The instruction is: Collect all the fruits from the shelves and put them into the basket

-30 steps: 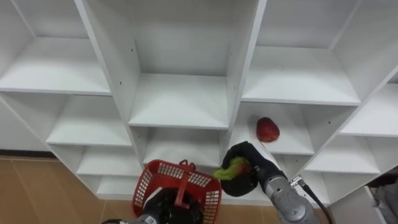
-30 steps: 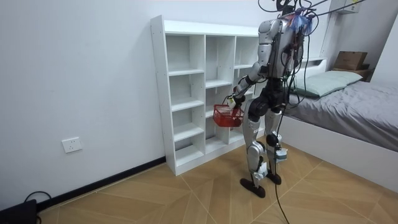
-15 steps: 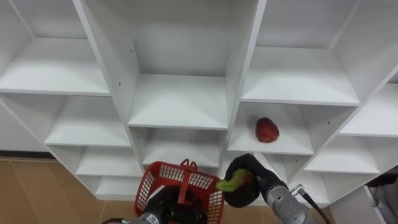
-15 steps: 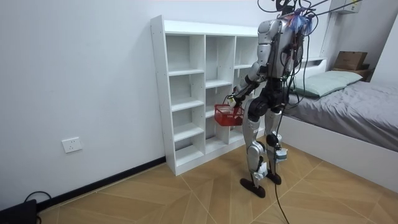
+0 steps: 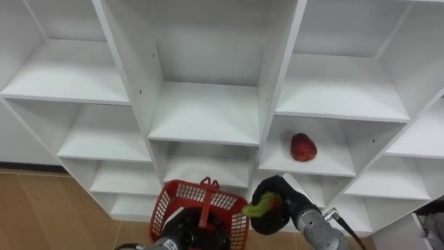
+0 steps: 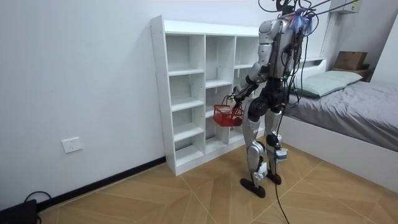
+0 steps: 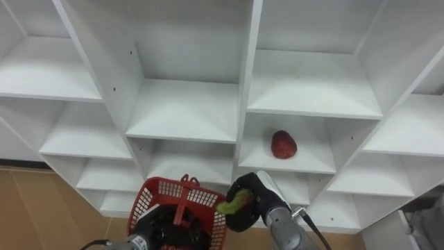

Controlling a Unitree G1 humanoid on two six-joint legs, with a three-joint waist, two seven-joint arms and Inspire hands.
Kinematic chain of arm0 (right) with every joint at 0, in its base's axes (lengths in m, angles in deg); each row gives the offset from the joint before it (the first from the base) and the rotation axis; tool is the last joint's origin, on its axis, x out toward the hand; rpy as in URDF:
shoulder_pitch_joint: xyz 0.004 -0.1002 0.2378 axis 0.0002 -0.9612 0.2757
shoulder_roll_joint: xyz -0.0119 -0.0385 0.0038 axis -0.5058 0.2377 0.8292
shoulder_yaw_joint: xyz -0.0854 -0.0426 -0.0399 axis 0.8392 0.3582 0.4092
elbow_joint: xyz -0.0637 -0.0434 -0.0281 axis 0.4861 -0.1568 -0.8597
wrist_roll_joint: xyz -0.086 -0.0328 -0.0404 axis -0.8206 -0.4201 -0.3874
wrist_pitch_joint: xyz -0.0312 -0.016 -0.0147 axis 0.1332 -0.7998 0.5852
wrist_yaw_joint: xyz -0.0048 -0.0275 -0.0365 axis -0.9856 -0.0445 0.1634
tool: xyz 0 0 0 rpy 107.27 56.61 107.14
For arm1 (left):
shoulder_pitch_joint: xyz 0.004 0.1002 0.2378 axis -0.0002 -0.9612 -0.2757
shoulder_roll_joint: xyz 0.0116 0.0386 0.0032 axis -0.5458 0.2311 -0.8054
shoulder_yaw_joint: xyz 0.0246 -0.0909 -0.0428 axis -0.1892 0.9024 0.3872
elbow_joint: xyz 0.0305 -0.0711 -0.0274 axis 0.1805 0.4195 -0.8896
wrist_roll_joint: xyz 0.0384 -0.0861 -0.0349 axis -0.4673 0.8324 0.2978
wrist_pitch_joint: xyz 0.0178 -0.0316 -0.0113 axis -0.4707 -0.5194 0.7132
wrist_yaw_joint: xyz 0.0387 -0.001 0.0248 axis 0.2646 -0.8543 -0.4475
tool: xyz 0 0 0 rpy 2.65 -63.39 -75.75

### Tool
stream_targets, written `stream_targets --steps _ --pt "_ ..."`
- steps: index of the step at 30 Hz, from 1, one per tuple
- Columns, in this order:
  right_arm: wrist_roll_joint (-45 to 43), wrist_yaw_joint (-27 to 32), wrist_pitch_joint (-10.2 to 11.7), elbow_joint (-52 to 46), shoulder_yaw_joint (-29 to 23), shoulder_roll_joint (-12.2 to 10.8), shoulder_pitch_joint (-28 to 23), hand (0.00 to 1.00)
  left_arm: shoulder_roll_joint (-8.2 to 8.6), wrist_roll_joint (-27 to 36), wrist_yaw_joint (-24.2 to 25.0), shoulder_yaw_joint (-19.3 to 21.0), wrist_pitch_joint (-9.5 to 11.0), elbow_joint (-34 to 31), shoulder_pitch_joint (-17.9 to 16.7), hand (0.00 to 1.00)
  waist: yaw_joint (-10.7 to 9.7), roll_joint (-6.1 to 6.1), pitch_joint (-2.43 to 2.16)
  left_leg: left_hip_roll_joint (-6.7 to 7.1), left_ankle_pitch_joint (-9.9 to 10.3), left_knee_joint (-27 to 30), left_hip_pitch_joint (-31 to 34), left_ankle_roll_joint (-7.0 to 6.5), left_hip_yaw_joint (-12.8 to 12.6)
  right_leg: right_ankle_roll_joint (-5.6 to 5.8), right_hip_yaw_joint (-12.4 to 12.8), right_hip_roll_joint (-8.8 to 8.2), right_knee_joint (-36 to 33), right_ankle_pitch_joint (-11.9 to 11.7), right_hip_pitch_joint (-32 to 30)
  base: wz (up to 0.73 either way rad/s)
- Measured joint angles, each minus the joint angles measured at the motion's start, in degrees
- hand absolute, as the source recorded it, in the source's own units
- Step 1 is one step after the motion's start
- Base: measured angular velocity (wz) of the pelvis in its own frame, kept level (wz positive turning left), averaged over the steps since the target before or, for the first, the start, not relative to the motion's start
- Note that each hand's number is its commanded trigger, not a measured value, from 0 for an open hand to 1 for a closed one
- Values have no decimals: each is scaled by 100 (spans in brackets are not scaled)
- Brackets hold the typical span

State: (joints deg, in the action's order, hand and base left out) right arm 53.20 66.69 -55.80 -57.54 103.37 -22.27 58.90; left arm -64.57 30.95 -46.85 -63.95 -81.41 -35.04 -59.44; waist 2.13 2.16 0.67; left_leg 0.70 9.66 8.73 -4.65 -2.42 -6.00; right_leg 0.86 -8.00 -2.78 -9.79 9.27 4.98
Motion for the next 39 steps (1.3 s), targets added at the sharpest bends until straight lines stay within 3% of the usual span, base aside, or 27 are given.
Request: stream_targets --steps 19,27,39 --pt "18 262 -15 630 42 -26 367 100 -15 -6 121 -223 2 39 -28 100 6 -86 21 2 1 -3 5 1 11 0 -36 -1 1 0 39 0" --pt "23 391 -16 704 101 -140 489 100 -164 -10 165 -336 0 75 -45 100 41 -46 36 13 1 11 51 0 73 4 -89 -15 9 3 17 2" --pt "25 434 -22 759 458 -175 609 100 -166 -10 201 -448 0 174 -45 100 167 64 57 18 1 84 136 1 154 2 -216 -29 21 11 21 4"
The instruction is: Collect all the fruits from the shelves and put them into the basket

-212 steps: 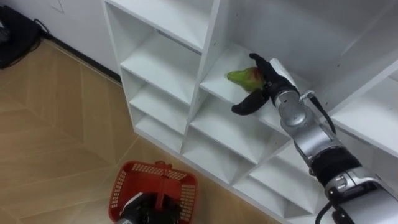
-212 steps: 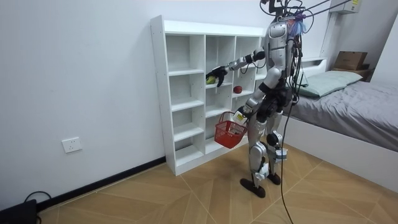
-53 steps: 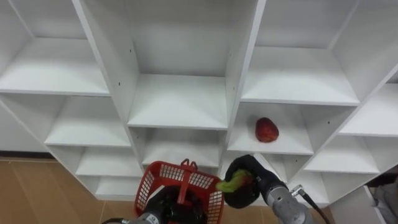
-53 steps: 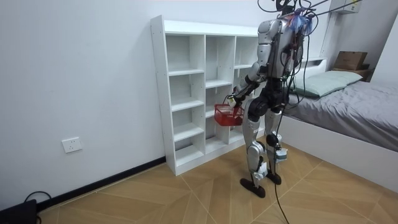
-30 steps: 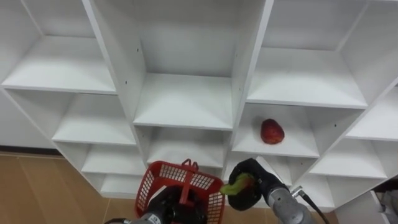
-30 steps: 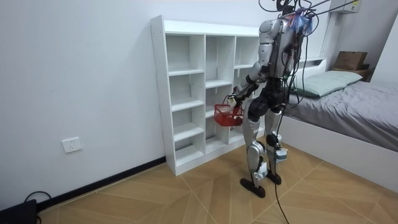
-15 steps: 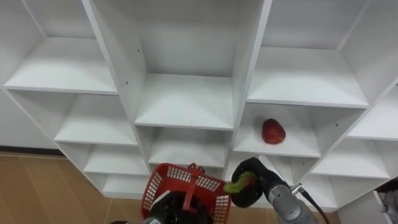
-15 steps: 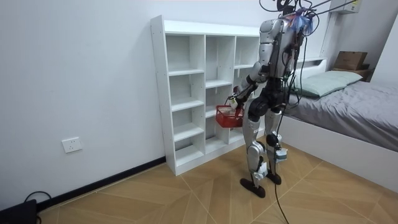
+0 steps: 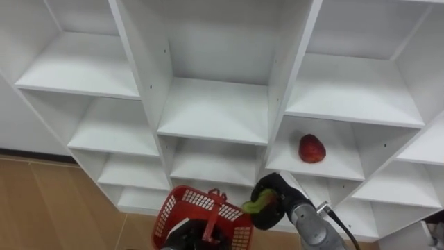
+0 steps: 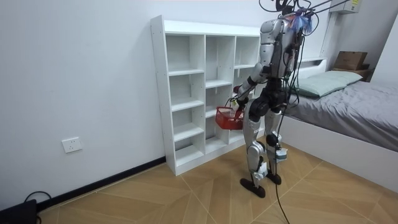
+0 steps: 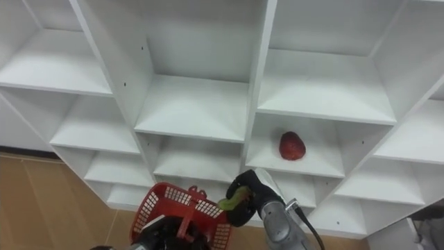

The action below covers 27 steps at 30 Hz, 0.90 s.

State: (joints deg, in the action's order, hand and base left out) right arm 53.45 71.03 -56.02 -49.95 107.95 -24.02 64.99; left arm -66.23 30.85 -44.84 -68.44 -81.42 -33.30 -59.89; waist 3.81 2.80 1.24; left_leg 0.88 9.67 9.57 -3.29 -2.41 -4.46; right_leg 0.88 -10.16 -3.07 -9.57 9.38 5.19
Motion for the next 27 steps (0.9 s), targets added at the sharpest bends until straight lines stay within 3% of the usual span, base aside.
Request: stream_targets --steps 9,27 --pt "2 1 -7 41 380 -83 87 100 7 3 8 -199 0 -1 2 100 123 37 -13 1 -1 7 39 1 49 -1 -79 -5 -5 0 -8 3" --pt "678 -278 -19 307 388 -214 270 100 55 -188 32 -184 -47 -3 30 100 134 38 -13 5 3 84 71 4 140 -4 -123 -8 -19 -3 37 2"
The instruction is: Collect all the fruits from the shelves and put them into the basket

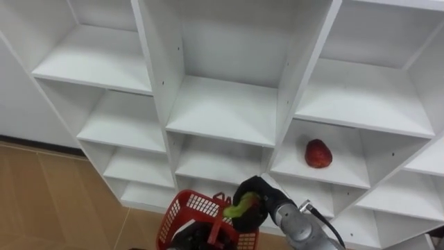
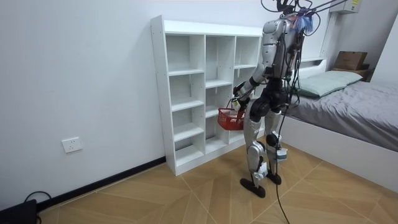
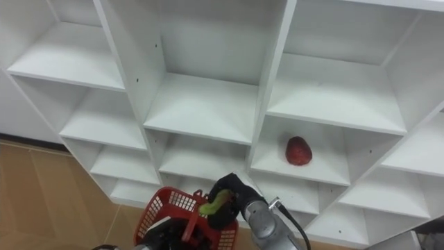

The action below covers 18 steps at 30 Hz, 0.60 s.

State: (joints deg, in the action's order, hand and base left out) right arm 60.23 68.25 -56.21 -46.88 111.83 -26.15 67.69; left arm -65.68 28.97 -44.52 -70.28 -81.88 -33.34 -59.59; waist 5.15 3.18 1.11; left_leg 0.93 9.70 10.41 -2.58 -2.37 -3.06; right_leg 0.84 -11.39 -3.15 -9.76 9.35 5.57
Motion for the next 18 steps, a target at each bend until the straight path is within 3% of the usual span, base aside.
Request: stream_targets --steps 6,11,17,18 --pt "54 -58 7 84 0 -11 4 100 1 -37 5 -1 -40 1 0 100 -2 4 3 0 0 0 -7 0 7 -1 9 0 -2 0 7 0" --pt "136 -60 1 479 8 -22 17 100 -32 -35 12 -8 -73 7 -1 100 11 45 46 -1 1 0 -9 1 10 -1 3 2 0 0 15 0" --pt "133 -119 -7 880 56 -42 20 100 -30 -31 129 -15 -73 16 -1 100 4 49 48 -1 5 9 9 1 33 -1 3 4 1 0 1 0" --pt "133 -119 -7 922 55 -42 21 79 -32 -32 132 -19 -73 16 -1 100 3 48 48 -1 5 10 9 1 33 -1 2 5 1 0 1 0"
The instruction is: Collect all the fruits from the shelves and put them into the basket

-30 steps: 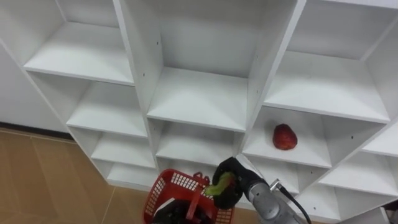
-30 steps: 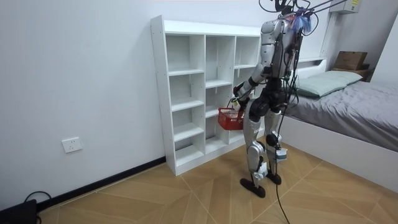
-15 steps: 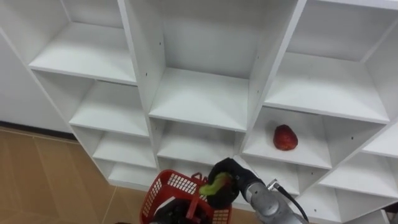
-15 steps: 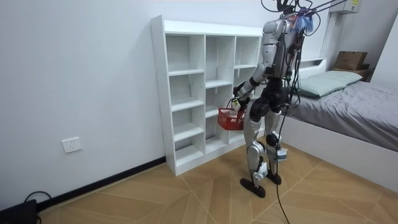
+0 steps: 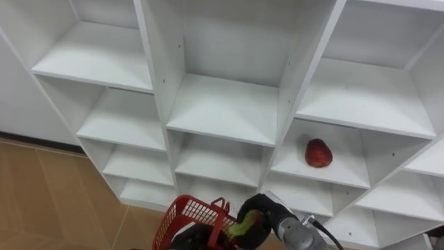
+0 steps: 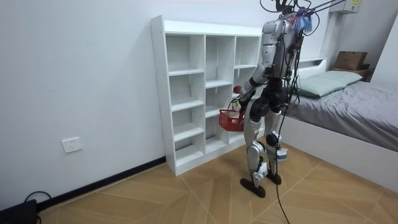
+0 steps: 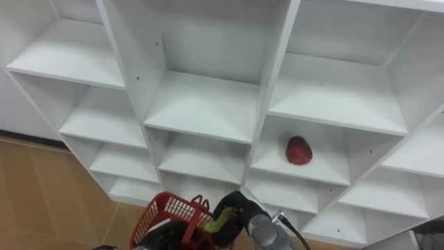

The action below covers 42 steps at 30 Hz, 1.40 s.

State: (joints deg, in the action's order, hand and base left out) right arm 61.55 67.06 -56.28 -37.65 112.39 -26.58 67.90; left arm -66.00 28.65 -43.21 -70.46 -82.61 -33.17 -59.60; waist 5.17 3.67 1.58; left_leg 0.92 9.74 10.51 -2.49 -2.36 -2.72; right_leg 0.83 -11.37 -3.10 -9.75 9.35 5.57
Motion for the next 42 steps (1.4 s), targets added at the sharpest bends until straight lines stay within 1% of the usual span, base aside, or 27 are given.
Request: stream_targets --steps 1,3,9,13,15,19,24,29,34,42 --pt "0 0 0 35 0 0 0 73 -1 -1 4 -7 0 0 0 100 0 0 -1 0 0 1 0 0 0 0 -2 0 0 0 0 0" --pt "0 -5 0 40 0 3 0 0 -2 -1 45 -11 0 2 0 100 -2 1 -2 0 0 4 0 0 1 0 -6 0 0 0 0 0" --pt "-7 -39 0 40 -1 10 0 0 -3 -1 99 -11 0 1 0 100 -1 11 -34 -1 0 31 1 0 2 -2 -25 -1 -8 -1 6 0" --pt "-14 -39 0 40 -6 23 -1 0 -14 0 111 -11 0 1 0 100 -17 2 -45 -1 0 47 0 0 26 -6 -20 0 -10 -4 19 0" --pt "-13 -39 1 40 -6 33 -1 0 -17 0 115 -11 0 1 0 100 -18 -11 -58 -1 0 55 0 0 35 -6 -19 0 -10 -4 25 0" --pt "-11 -37 10 39 -6 37 -1 0 -18 -2 123 -11 -11 10 0 100 -20 -61 -102 -1 0 59 -12 1 41 -6 -21 1 -10 -4 42 0" --pt "-10 -34 13 40 -7 44 -1 0 -30 2 169 -11 -14 16 -12 100 -24 -60 -101 1 0 68 -14 1 42 -7 -17 -1 -12 -4 47 0" --pt "-10 -35 13 39 -7 43 -1 0 -44 2 175 -9 -14 16 -12 100 -22 -43 -76 1 0 73 -8 1 44 -7 -14 -1 -12 -5 47 0" --pt "-11 -35 13 39 -7 43 -1 0 -45 2 177 -10 -14 16 -12 100 -20 -22 -10 2 1 73 5 1 39 -7 -4 1 4 -4 32 0" --pt "-9 -35 13 39 -8 49 2 0 -41 0 198 -10 -14 15 -9 100 -20 -22 -12 6 2 70 43 1 20 -5 2 1 16 -2 -6 0"
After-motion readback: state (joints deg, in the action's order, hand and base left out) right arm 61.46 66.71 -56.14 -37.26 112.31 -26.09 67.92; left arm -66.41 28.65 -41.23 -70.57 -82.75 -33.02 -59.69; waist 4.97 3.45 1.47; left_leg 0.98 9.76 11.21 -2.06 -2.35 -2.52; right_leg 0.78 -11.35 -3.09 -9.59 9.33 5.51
